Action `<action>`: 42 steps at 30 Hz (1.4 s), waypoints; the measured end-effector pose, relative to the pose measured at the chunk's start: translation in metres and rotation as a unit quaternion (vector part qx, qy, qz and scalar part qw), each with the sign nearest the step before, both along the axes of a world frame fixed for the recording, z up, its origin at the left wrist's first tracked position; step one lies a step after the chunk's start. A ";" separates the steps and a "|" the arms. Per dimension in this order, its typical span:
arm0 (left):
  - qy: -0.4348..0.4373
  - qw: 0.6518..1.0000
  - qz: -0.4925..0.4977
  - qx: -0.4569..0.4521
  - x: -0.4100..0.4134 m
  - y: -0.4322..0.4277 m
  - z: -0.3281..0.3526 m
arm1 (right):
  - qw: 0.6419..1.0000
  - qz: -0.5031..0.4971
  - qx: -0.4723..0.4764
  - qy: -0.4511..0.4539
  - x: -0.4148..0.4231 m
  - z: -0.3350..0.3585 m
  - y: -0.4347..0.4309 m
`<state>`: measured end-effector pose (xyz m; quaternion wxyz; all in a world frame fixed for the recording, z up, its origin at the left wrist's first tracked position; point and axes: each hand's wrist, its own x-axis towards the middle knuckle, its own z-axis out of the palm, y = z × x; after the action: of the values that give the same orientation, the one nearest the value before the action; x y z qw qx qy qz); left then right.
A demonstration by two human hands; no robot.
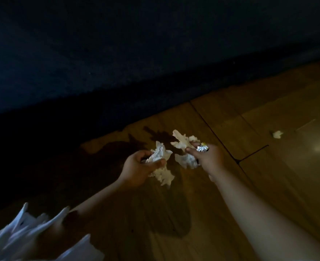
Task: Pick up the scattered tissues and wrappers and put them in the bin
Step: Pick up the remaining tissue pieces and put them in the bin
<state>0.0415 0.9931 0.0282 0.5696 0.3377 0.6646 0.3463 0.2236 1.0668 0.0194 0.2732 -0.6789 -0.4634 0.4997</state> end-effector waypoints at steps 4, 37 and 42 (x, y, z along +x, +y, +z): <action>-0.004 0.999 0.053 0.006 -0.015 -0.013 0.063 | 0.998 -0.029 -0.023 0.045 -0.029 0.064 -0.020; -0.037 0.752 0.652 -0.087 -0.434 -0.515 0.392 | 0.878 0.344 -0.289 0.164 -0.560 0.402 -0.431; -0.072 0.684 0.723 -0.064 -0.514 -0.570 0.360 | 0.875 0.374 -0.278 0.127 -0.661 0.368 -0.497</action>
<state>-0.4721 0.4229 0.3880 0.2084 -0.3107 0.6801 0.6305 -0.4375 0.5702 0.3871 -0.0778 -0.4334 -0.4857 0.7551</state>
